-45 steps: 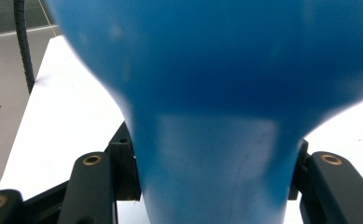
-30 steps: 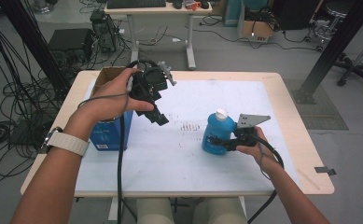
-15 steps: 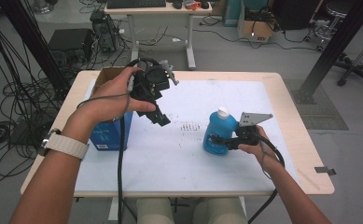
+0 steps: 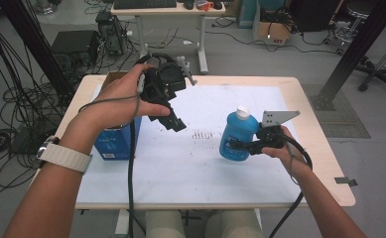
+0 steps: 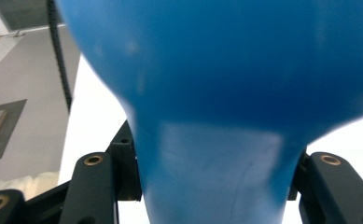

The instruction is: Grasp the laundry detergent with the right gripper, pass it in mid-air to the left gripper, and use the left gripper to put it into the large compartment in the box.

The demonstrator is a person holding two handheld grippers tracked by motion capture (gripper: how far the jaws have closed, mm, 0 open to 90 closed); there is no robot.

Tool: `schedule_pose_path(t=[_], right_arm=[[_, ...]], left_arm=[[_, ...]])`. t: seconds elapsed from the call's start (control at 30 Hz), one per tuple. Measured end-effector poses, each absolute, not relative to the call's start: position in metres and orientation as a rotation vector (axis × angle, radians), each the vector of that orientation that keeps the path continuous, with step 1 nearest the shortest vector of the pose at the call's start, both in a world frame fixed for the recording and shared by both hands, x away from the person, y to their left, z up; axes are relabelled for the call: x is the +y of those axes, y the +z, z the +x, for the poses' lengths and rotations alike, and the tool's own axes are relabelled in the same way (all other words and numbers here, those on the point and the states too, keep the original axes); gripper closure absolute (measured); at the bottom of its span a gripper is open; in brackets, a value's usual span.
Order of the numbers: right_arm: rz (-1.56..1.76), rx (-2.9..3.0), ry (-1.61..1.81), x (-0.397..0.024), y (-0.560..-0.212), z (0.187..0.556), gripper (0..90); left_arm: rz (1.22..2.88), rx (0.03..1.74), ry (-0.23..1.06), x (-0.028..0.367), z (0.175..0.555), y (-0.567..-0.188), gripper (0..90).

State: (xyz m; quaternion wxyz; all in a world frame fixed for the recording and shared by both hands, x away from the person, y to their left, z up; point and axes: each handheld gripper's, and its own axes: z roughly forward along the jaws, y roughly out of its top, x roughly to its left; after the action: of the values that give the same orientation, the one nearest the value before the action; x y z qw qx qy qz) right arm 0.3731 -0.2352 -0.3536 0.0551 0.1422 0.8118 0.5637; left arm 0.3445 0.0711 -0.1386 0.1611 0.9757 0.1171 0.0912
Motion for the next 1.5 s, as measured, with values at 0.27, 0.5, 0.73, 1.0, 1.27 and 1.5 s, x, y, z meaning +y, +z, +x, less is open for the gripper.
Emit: schedule_pose_path(t=[0.27,0.5,0.73,1.0,1.27,1.5], right_arm=[[0.375,2.546,1.721,-0.230,-0.329,0.361,43.0],[0.271,2.602,1.757,-0.225,-0.307,0.351,43.0],[0.202,2.619,1.766,-0.222,-0.294,0.343,42.9],[0.079,2.632,1.758,-0.213,-0.289,0.339,42.9],[-0.018,2.660,1.721,-0.201,-0.287,0.340,42.9],[-0.008,2.676,1.714,-0.187,-0.291,0.340,42.9]], left_arm=[[2.795,0.328,0.242,0.061,0.337,-0.132,9.4],[2.780,0.277,0.210,0.054,0.330,-0.126,9.0],[2.763,0.222,0.183,0.049,0.325,-0.122,6.7],[2.762,0.191,0.156,0.039,0.321,-0.119,6.1],[2.766,0.157,0.091,0.034,0.321,-0.123,6.1],[2.756,0.149,0.064,0.033,0.323,-0.128,6.1]])
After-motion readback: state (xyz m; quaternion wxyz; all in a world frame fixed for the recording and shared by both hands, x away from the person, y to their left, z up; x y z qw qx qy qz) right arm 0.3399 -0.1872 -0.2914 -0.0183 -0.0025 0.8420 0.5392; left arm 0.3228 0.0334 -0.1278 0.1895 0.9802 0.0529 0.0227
